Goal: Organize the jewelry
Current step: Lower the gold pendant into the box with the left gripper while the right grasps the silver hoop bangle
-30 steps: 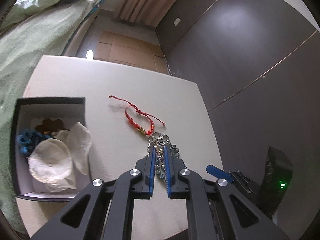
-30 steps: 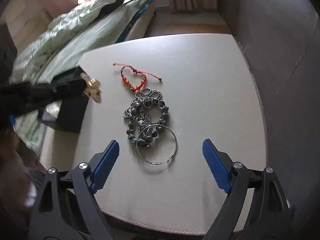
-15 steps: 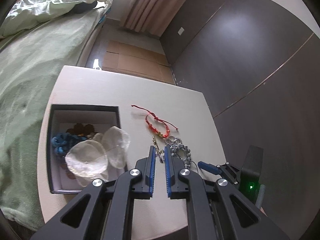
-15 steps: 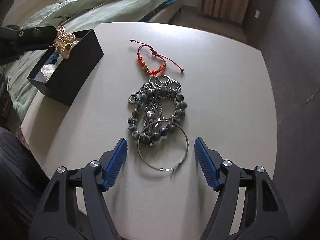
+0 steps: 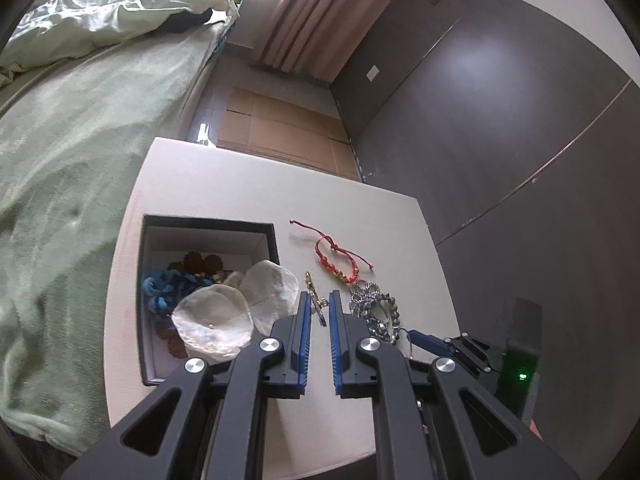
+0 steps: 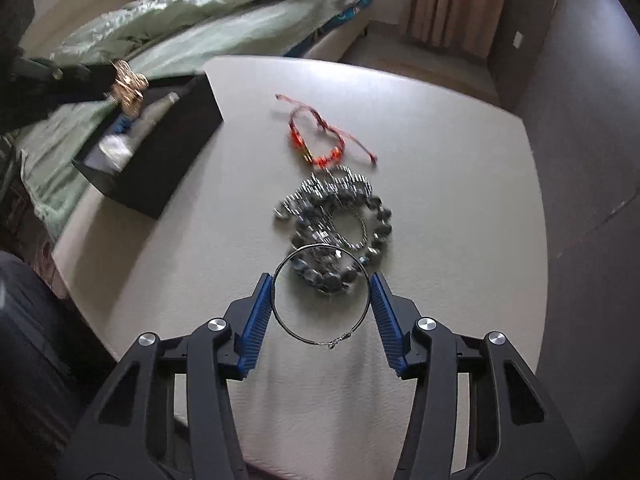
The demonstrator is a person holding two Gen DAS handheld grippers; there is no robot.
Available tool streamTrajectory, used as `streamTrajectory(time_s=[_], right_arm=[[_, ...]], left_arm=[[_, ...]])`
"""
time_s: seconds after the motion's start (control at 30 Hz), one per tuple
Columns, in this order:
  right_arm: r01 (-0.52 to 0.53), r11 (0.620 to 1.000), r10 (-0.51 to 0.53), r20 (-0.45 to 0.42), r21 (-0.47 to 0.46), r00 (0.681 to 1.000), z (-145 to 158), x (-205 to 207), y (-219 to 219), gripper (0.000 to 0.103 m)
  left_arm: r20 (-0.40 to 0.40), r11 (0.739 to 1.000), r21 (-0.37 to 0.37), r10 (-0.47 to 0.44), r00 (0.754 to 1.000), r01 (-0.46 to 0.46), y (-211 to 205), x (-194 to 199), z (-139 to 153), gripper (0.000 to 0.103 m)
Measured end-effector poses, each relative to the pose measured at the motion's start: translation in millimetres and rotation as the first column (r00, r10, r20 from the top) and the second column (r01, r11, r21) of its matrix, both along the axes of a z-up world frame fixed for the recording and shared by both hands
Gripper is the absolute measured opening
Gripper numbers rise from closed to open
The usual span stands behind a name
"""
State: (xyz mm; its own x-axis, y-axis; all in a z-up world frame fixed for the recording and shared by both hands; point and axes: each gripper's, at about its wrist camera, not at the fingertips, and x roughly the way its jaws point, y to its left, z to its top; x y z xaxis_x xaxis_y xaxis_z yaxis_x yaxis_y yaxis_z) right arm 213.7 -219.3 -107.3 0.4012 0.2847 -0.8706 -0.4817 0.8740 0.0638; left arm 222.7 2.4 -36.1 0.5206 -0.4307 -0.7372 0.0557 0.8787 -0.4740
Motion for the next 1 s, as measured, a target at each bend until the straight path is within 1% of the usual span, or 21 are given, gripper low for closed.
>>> streamTrajectory(time_s=[0.2, 0.33, 0.37, 0.4, 0.43, 0.47, 0.53, 0.63, 0.73, 0.83, 0.9, 0.93, 1.0], right_arm=[[0.044, 0.996, -0.048, 0.054, 0.077, 0.997, 26.6, -3.5, 3.3, 0.050], [0.055, 0.992, -0.065, 0.088, 0.118, 0.994, 38.2, -6.9, 11.2, 0.050], [0.055, 0.990, -0.067, 0.096, 0.132, 0.993, 41.1, -7.4, 14.3, 0.050], [0.053, 0.988, -0.068, 0.105, 0.143, 0.992, 43.9, -7.9, 18.1, 0.050], [0.051, 0.988, -0.068, 0.112, 0.149, 0.991, 46.1, -9.8, 18.7, 0.050], [0.047, 0.987, -0.067, 0.121, 0.156, 0.990, 48.7, -10.3, 23.5, 0.050], [0.040, 0.984, -0.064, 0.140, 0.172, 0.988, 53.8, -12.5, 32.9, 0.050], [0.028, 0.978, -0.063, 0.165, 0.206, 0.984, 60.8, -13.4, 45.2, 0.050], [0.010, 0.973, -0.054, 0.187, 0.231, 0.981, 67.3, -13.6, 55.7, 0.050], [-0.011, 0.971, -0.038, 0.201, 0.240, 0.979, 71.3, -11.0, 70.1, 0.050], [-0.024, 0.966, -0.029, 0.203, 0.256, 0.979, 72.1, -9.7, 77.7, 0.050], [-0.027, 0.966, -0.026, 0.203, 0.258, 0.979, 72.1, -8.9, 82.0, 0.050], [-0.034, 0.965, -0.020, 0.199, 0.262, 0.980, 71.9, -7.5, 89.3, 0.050]], left_arm=[[-0.011, 0.999, -0.006, 0.031, 0.999, -0.032, 16.5, -1.9, -0.4, 0.007], [-0.023, 0.999, 0.008, 0.045, 0.999, -0.045, 23.9, -1.2, -6.4, 0.007], [-0.030, 0.999, 0.017, 0.052, 0.998, -0.051, 25.7, -0.1, -9.1, 0.009], [-0.044, 0.997, 0.030, 0.069, 0.997, -0.068, 28.9, 1.0, -12.7, 0.011], [-0.051, 0.996, 0.031, 0.080, 0.996, -0.078, 32.3, 0.5, -15.2, 0.024], [-0.055, 0.995, 0.024, 0.093, 0.994, -0.092, 36.5, 0.0, -16.3, 0.040], [-0.039, 0.993, 0.011, 0.122, 0.992, -0.122, 44.4, -2.3, -13.7, 0.055], [-0.019, 0.990, 0.025, 0.141, 0.990, -0.141, 52.1, -6.1, -7.8, 0.055], [-0.024, 0.987, 0.037, 0.160, 0.987, -0.159, 59.7, -8.9, -7.4, 0.055], [-0.012, 0.984, 0.043, 0.174, 0.985, -0.173, 68.4, -14.0, -4.3, 0.055], [0.002, 0.982, 0.053, 0.184, 0.983, -0.184, 73.7, -16.6, -1.5, 0.059], [0.010, 0.979, 0.057, 0.194, 0.981, -0.194, 77.3, -18.8, 0.2, 0.063], [0.021, 0.976, 0.055, 0.210, 0.978, -0.211, 84.2, -22.8, 2.6, 0.064]])
